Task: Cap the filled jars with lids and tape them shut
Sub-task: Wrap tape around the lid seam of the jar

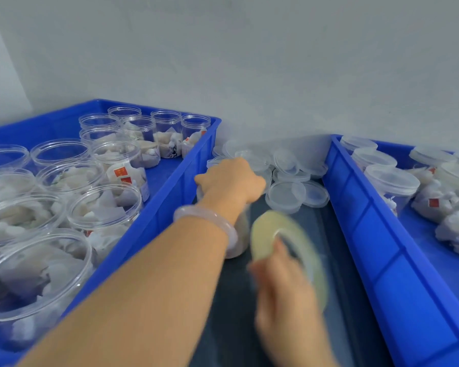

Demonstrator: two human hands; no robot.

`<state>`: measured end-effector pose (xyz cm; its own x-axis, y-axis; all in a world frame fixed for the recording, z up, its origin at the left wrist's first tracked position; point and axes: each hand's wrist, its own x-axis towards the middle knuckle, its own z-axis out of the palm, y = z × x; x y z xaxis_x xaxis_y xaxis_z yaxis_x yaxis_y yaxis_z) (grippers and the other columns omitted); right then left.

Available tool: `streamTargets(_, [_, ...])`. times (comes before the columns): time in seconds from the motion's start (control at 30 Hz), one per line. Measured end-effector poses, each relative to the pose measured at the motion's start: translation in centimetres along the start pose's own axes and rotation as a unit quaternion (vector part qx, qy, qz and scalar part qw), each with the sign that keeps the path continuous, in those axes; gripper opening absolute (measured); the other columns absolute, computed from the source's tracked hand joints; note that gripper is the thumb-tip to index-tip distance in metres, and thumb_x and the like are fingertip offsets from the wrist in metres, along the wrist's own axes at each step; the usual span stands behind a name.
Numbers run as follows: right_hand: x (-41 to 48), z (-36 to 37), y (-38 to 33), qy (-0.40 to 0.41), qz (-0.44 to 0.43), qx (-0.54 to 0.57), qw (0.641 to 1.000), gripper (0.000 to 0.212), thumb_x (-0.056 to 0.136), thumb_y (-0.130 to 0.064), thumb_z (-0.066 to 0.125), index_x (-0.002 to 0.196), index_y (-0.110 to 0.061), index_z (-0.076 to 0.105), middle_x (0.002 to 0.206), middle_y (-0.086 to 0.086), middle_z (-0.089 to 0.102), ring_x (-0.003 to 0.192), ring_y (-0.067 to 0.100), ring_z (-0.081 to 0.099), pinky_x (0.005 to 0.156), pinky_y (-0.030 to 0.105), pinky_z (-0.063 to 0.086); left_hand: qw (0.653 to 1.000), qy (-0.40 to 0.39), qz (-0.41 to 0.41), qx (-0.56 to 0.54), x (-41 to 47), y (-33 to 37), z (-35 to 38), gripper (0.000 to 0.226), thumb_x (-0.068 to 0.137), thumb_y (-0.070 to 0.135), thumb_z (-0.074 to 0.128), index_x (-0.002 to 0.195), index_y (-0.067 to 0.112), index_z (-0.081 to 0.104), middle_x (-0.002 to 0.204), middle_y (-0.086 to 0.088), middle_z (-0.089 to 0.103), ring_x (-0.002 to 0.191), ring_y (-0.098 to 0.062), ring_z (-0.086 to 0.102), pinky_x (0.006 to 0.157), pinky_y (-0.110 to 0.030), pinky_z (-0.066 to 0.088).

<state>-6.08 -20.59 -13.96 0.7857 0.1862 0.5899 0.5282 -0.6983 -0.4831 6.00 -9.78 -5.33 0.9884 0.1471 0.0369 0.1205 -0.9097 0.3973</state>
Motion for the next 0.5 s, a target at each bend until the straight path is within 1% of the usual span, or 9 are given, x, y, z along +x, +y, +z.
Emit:
streamTargets(0.07, [-1.0, 0.1, -0.3, 0.001, -0.013, 0.006, 1.000, 0.020, 0.071, 0.000, 0.059, 0.083, -0.016, 0.060, 0.103, 0.023, 0.066, 0.069, 0.041, 0.062, 0.057, 0.038, 0.053, 0.999, -0.022, 0.029, 0.024, 0.4, 0.4, 0.4, 0.013, 0.072, 0.025, 0.053, 0.066, 0.019, 0.044, 0.079, -0.001, 0.051, 0.071, -0.023, 0.045, 0.073, -0.038, 0.035])
streamTargets(0.13, [0.1, 0.3, 1.2, 0.017, -0.003, 0.013, 1.000, 0.009, 0.080, -0.002, 0.057, 0.081, -0.007, 0.064, 0.093, 0.020, 0.065, 0.077, 0.045, 0.061, 0.059, 0.044, 0.053, 0.996, -0.048, 0.059, 0.043, 0.7, 0.7, 0.7, 0.011, 0.067, 0.023, 0.053, 0.063, 0.018, 0.045, 0.073, 0.000, 0.051, 0.065, -0.020, 0.042, 0.073, -0.038, 0.035])
streamTargets(0.2, [1.2, -0.1, 2.5, -0.009, 0.023, 0.014, 1.000, 0.008, 0.088, -0.002, 0.056, 0.085, -0.003, 0.064, 0.086, 0.017, 0.061, 0.083, 0.044, 0.059, 0.068, 0.051, 0.051, 0.995, -0.055, 0.064, 0.046, 0.5, 0.8, 0.8, 0.008, 0.067, 0.024, 0.055, 0.064, 0.019, 0.050, 0.072, 0.002, 0.052, 0.063, -0.019, 0.041, 0.071, -0.037, 0.034])
streamTargets(0.23, [1.5, -0.2, 3.0, -0.014, 0.028, 0.020, 0.999, 0.007, 0.090, -0.002, 0.057, 0.087, -0.001, 0.063, 0.083, 0.016, 0.058, 0.082, 0.042, 0.058, 0.070, 0.052, 0.049, 0.995, -0.056, 0.069, 0.054, 0.5, 0.9, 0.7, 0.007, 0.068, 0.027, 0.056, 0.069, 0.020, 0.055, 0.074, 0.003, 0.053, 0.063, -0.017, 0.042, 0.070, -0.037, 0.034])
streamTargets(0.3, [2.1, -0.2, 3.5, -0.025, 0.030, 0.019, 0.999, 0.006, 0.090, -0.002, 0.058, 0.087, -0.001, 0.063, 0.081, 0.014, 0.054, 0.074, 0.038, 0.053, 0.067, 0.053, 0.046, 0.993, -0.056, 0.069, 0.074, 0.4, 0.7, 0.7, 0.015, 0.071, 0.032, 0.058, 0.083, 0.024, 0.063, 0.080, 0.004, 0.056, 0.065, -0.016, 0.042, 0.068, -0.035, 0.033])
streamTargets(0.33, [2.5, 0.1, 3.7, -0.032, 0.029, 0.017, 0.999, 0.006, 0.091, -0.003, 0.057, 0.087, -0.001, 0.062, 0.081, 0.014, 0.053, 0.072, 0.036, 0.051, 0.065, 0.052, 0.045, 0.993, -0.053, 0.070, 0.083, 0.4, 0.5, 0.7, 0.018, 0.072, 0.034, 0.057, 0.085, 0.025, 0.063, 0.082, 0.004, 0.057, 0.066, -0.015, 0.042, 0.067, -0.035, 0.033])
streamTargets(0.4, [3.3, 0.6, 4.3, -0.039, 0.037, 0.013, 0.998, 0.007, 0.091, -0.004, 0.056, 0.088, -0.002, 0.062, 0.084, 0.013, 0.051, 0.070, 0.035, 0.049, 0.064, 0.050, 0.043, 0.992, -0.049, 0.077, 0.092, 0.3, 0.5, 0.8, 0.017, 0.076, 0.037, 0.052, 0.079, 0.022, 0.060, 0.083, 0.003, 0.058, 0.068, -0.016, 0.044, 0.066, -0.034, 0.031])
streamTargets(0.47, [3.9, 1.1, 5.0, -0.054, 0.044, 0.006, 0.998, 0.009, 0.092, -0.005, 0.054, 0.090, -0.002, 0.063, 0.086, 0.013, 0.050, 0.071, 0.036, 0.049, 0.065, 0.050, 0.043, 0.992, -0.052, 0.070, 0.088, 0.1, 0.5, 0.8, 0.033, 0.086, 0.048, 0.043, 0.071, 0.020, 0.053, 0.088, 0.002, 0.060, 0.078, -0.020, 0.050, 0.071, -0.036, 0.034])
streamTargets(0.5, [3.9, 1.4, 5.4, -0.065, 0.046, -0.001, 0.997, 0.010, 0.092, -0.005, 0.054, 0.092, -0.002, 0.064, 0.088, 0.014, 0.051, 0.074, 0.037, 0.050, 0.066, 0.050, 0.044, 0.994, -0.053, 0.069, 0.058, 0.1, 0.6, 0.8, 0.042, 0.090, 0.055, 0.038, 0.071, 0.020, 0.051, 0.092, 0.003, 0.062, 0.086, -0.022, 0.053, 0.075, -0.037, 0.036])
